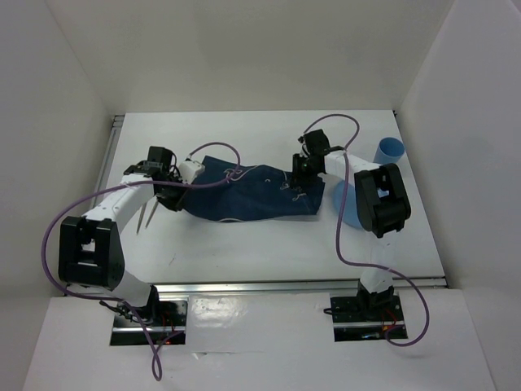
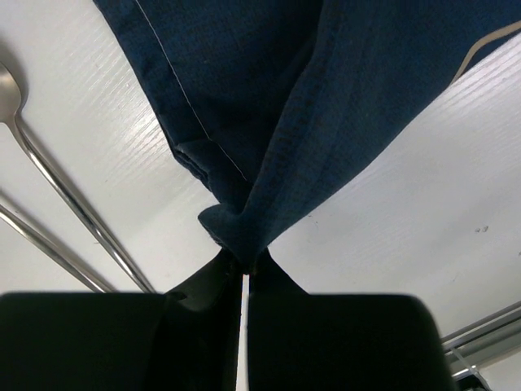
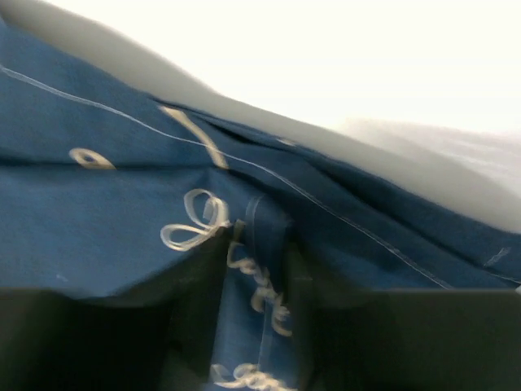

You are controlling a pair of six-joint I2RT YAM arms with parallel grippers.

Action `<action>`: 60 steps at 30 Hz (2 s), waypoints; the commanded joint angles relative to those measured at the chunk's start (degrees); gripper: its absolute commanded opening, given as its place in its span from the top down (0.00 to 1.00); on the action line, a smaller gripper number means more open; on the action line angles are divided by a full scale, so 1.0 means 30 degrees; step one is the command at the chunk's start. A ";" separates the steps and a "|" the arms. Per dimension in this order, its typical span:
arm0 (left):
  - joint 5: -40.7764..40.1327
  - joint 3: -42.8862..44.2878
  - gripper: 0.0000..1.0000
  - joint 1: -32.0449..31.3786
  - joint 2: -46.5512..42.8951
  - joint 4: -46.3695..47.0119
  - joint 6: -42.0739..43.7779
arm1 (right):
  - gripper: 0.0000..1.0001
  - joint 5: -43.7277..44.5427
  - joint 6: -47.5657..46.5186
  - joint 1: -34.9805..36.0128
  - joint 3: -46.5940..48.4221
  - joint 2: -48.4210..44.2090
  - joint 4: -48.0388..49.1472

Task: Set the dinner table for one person

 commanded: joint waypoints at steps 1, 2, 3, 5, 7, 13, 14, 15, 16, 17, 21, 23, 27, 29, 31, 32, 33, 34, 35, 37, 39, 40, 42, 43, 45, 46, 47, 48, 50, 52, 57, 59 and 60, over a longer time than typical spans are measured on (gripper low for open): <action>0.0008 0.0584 1.00 -0.0064 -0.0217 -0.0381 -0.0436 | 0.70 -0.0072 -0.0234 -0.0114 -0.0486 -0.0595 0.1331; 0.0008 0.0760 1.00 -0.0064 -0.0217 -0.0383 -0.0438 | 0.75 0.0104 -0.0234 -0.0114 -0.0486 -0.0772 0.1507; 0.0182 0.0761 1.00 -0.0064 -0.0217 -0.0586 -0.0438 | 0.85 0.0338 -0.0234 -0.0114 -0.0486 -0.1122 0.1509; 0.0184 0.0967 1.00 -0.0064 -0.0217 -0.0762 -0.0438 | 0.94 0.0659 -0.0234 -0.0114 -0.0486 -0.1621 0.1509; 0.0184 0.1667 1.00 -0.0064 -0.0217 -0.1199 -0.0614 | 1.00 0.1334 -0.0234 -0.0114 -0.0486 -0.2787 0.1306; -0.1484 0.3922 1.00 0.0139 -0.1298 -0.2812 -0.0965 | 1.00 0.2915 -0.0234 -0.0114 -0.1101 -0.7445 0.0542; -0.1718 0.4303 1.00 0.0373 -0.1649 -0.3394 -0.0965 | 1.00 0.3151 -0.0002 -0.0114 -0.1304 -0.9252 0.0310; -0.1720 0.5060 1.00 0.0376 -0.2464 -0.3748 -0.0675 | 1.00 0.3791 0.0320 -0.0114 -0.1539 -1.0169 0.0018; -0.1720 0.5474 1.00 0.0550 -0.2908 -0.4071 -0.0672 | 1.00 0.4029 0.0497 -0.0114 -0.1715 -1.1135 0.0015; -0.1923 0.5913 1.00 0.0551 -0.3318 -0.4451 -0.0353 | 1.00 0.4235 0.0673 -0.0114 -0.1717 -1.3088 -0.0188; -0.2394 0.7848 1.00 0.0551 -0.5602 -0.6005 0.0438 | 1.00 0.4239 0.1143 -0.0114 -0.2098 -1.7378 -0.1151; -0.2394 0.8640 1.00 0.0551 -0.6917 -0.7000 0.0617 | 1.00 0.3157 0.1143 -0.0114 -0.1892 -1.8697 -0.1653; -0.2773 0.9489 1.00 0.0551 -0.8706 -0.8963 0.1261 | 1.00 0.0696 0.1143 -0.0114 -0.1046 -2.1509 -0.3406; -0.2978 0.9753 1.00 0.0551 -0.9208 -0.9696 0.1727 | 1.00 -0.0211 0.1143 -0.0114 -0.0693 -2.2099 -0.4171; -0.3273 1.0310 1.00 0.0551 -0.9590 -1.0575 0.1904 | 1.00 -0.0654 0.1375 -0.0114 -0.0224 -2.2745 -0.5222; -0.3505 1.0834 1.00 0.0551 -0.9592 -1.0839 0.1906 | 1.00 -0.1033 0.1378 -0.0114 0.0009 -2.2950 -0.5548; -0.3507 1.1101 1.00 0.0551 -0.9592 -1.1103 0.1906 | 1.00 -0.1036 0.1552 -0.0114 0.0012 -2.3213 -0.5871; -0.3507 1.1306 1.00 0.0551 -0.9592 -1.1773 0.1906 | 1.00 -0.1211 0.1814 -0.0114 0.0273 -2.3215 -0.6686; -0.3507 1.1482 1.00 0.0551 -0.9331 -1.2098 0.1674 | 1.00 -0.1212 0.1991 -0.0114 0.0275 -2.3418 -0.7071; -0.3507 1.1484 1.00 0.0551 -0.9152 -1.2656 0.1381 | 1.00 -0.1007 0.2401 -0.0114 0.0451 -2.3421 -0.7833; -0.3712 1.1136 1.00 0.0551 -0.8424 -1.2834 0.0795 | 1.00 -0.1007 0.3045 -0.0114 -0.0216 -2.3421 -0.8276; -0.4002 1.0872 1.00 0.0551 -0.8159 -1.2834 0.0589 | 1.00 -0.1007 0.3338 -0.0114 -0.0600 -2.3247 -0.8276; -0.4240 1.0170 1.00 0.0551 -0.7428 -1.2047 0.0033 | 1.00 -0.0195 0.4071 -0.0114 -0.1826 -2.2575 -0.8044; -0.4240 1.0166 1.00 0.0551 -0.6264 -1.1811 -0.0143 | 1.00 0.0306 0.4334 -0.0114 -0.2008 -2.2049 -0.8042; -0.4035 1.0166 1.00 0.0551 -0.4853 -1.1138 -0.0729 | 1.00 0.2202 0.5154 -0.0114 -0.1749 -1.9883 -0.7866; -0.4035 1.0543 1.00 0.0551 -0.4005 -1.0874 -0.0905 | 1.00 0.2708 0.5157 -0.0114 -0.1746 -1.9064 -0.7489; -0.3542 1.0953 1.00 0.0551 -0.2111 -1.0871 -0.0907 | 1.00 0.3003 0.5157 -0.0114 -0.1485 -1.7344 -0.7079; -0.3305 1.1334 1.00 0.0551 -0.1106 -1.0668 -0.1139 | 1.00 0.3267 0.4664 -0.0114 -0.1482 -1.6399 -0.6205; -0.2603 1.2448 1.00 0.0551 0.0886 -1.0405 -0.1317 | 1.00 0.3768 0.4456 -0.0114 -0.0899 -1.3508 -0.5351; -0.2599 1.3556 1.00 0.0551 0.3641 -0.9936 -0.1991 | 1.00 0.4203 0.3987 -0.0290 -0.0606 -1.1827 -0.3450; -0.3537 1.5845 0.98 0.0551 0.8126 -0.7855 -0.3892 | 1.00 0.4973 0.2903 -0.0961 0.0594 -0.6415 0.0186; -0.3302 1.7043 0.72 0.0551 0.9880 -0.7474 -0.4625 | 0.76 0.4735 0.2083 -0.0964 0.2052 -0.4942 0.0835; -0.3070 1.7369 0.58 0.0551 1.0297 -0.7473 -0.4917 | 0.75 0.5083 0.2081 -0.0964 0.2643 -0.3513 0.1038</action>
